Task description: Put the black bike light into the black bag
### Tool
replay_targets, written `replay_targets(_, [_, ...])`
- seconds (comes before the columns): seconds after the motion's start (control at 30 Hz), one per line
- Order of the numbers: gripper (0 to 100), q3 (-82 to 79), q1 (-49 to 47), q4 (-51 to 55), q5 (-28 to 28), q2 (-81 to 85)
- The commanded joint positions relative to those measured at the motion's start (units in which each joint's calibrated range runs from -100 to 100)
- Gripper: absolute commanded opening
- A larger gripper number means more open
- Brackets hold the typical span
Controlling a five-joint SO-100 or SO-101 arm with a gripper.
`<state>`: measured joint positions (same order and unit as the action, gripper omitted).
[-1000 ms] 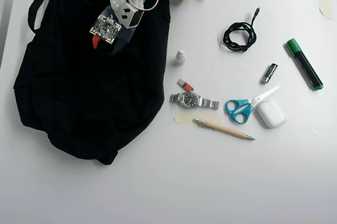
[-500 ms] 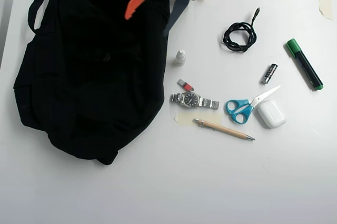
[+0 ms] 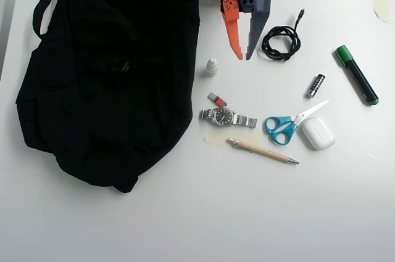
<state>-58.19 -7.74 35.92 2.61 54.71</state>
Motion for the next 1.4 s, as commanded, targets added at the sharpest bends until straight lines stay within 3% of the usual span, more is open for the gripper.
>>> replay_targets(0.0, [3, -11.35, 0.04, -11.03, -0.15, 3.13])
replay_targets(0.23, [3, -34.8, -0.33, -31.01, -0.15, 5.7])
replay_targets(0.33, [3, -40.73, 0.64, -34.2, -1.35, 4.96])
replay_targets(0.73, [4, -40.73, 0.94, -8.61, -2.09, 4.71])
replay_targets(1.37, [2, -41.09, 1.61, -3.27, 0.27, 11.59])
